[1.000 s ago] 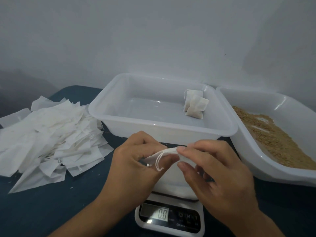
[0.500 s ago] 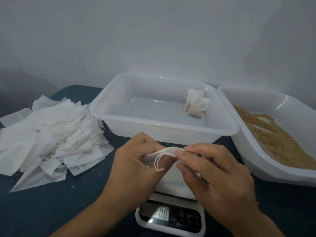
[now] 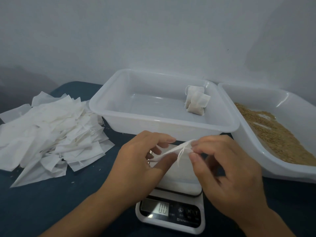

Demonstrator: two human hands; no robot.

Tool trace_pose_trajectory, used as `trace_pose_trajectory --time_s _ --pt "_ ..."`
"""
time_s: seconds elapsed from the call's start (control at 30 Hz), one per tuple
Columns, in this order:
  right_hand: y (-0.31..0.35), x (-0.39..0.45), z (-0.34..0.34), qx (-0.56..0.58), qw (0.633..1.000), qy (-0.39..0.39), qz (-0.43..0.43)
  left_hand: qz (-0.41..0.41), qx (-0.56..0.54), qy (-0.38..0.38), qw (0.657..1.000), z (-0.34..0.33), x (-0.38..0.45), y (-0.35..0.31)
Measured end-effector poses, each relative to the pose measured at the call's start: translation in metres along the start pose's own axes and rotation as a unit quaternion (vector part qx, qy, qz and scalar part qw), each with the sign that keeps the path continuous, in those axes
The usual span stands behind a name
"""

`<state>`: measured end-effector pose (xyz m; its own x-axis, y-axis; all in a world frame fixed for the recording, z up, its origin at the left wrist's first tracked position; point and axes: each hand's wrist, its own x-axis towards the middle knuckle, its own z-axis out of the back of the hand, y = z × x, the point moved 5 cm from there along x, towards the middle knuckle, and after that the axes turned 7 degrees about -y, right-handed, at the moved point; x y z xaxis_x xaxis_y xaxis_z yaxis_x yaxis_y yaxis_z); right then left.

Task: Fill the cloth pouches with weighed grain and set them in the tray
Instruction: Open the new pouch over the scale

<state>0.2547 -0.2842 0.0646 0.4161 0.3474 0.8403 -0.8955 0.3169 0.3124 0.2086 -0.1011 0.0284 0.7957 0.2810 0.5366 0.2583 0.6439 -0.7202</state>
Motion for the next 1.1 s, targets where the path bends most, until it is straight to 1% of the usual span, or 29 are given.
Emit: trace_pose_trajectory --time_s 0.17,0.3,0.4,0.47,0.53,0.57,0.67,0.77,0.8,0.83,0.93,1.0,1.1 --pt "-0.002 0.0 -0.002 0.015 0.999 0.032 -0.032 -0.02 0.02 -0.002 1.0 -0.002 -0.002 -0.003" --pt "-0.002 0.0 -0.009 0.075 0.989 0.099 -0.084 -0.031 0.013 0.004 0.999 -0.002 -0.001 -0.007" --pt "-0.001 0.003 -0.014 0.053 0.986 0.139 -0.075 -0.019 -0.002 0.033 0.999 -0.004 -0.001 -0.007" --pt "-0.005 -0.001 -0.015 0.075 0.976 0.172 -0.107 0.017 -0.023 0.088 0.996 -0.008 -0.002 -0.005" --pt "-0.01 -0.006 -0.014 0.101 0.961 0.215 -0.144 0.061 -0.092 0.168 0.98 -0.011 -0.004 -0.003" --pt "-0.011 -0.007 -0.013 0.106 0.957 0.23 -0.143 0.083 -0.135 0.203 0.966 -0.012 -0.005 -0.003" --pt "-0.007 -0.004 -0.009 0.098 0.96 0.237 -0.111 0.136 -0.231 0.278 0.922 -0.009 -0.005 -0.004" --pt "-0.004 -0.001 -0.004 0.092 0.964 0.231 -0.09 0.202 -0.323 0.339 0.861 -0.009 -0.006 -0.008" --pt "-0.003 0.0 -0.003 0.099 0.963 0.233 -0.093 0.213 -0.333 0.358 0.846 -0.01 -0.007 -0.009" --pt "-0.002 0.0 -0.002 0.111 0.96 0.237 -0.098 0.214 -0.33 0.377 0.839 -0.011 -0.007 -0.011" --pt "0.002 0.002 -0.002 0.16 0.949 0.253 -0.103 0.195 -0.31 0.417 0.832 -0.014 -0.006 -0.013" --pt "0.007 0.005 0.0 0.192 0.942 0.255 -0.104 0.213 -0.318 0.416 0.825 -0.016 -0.004 -0.011" --pt "0.011 0.006 0.004 0.229 0.927 0.268 -0.13 0.243 -0.333 0.403 0.817 -0.017 -0.002 -0.006"
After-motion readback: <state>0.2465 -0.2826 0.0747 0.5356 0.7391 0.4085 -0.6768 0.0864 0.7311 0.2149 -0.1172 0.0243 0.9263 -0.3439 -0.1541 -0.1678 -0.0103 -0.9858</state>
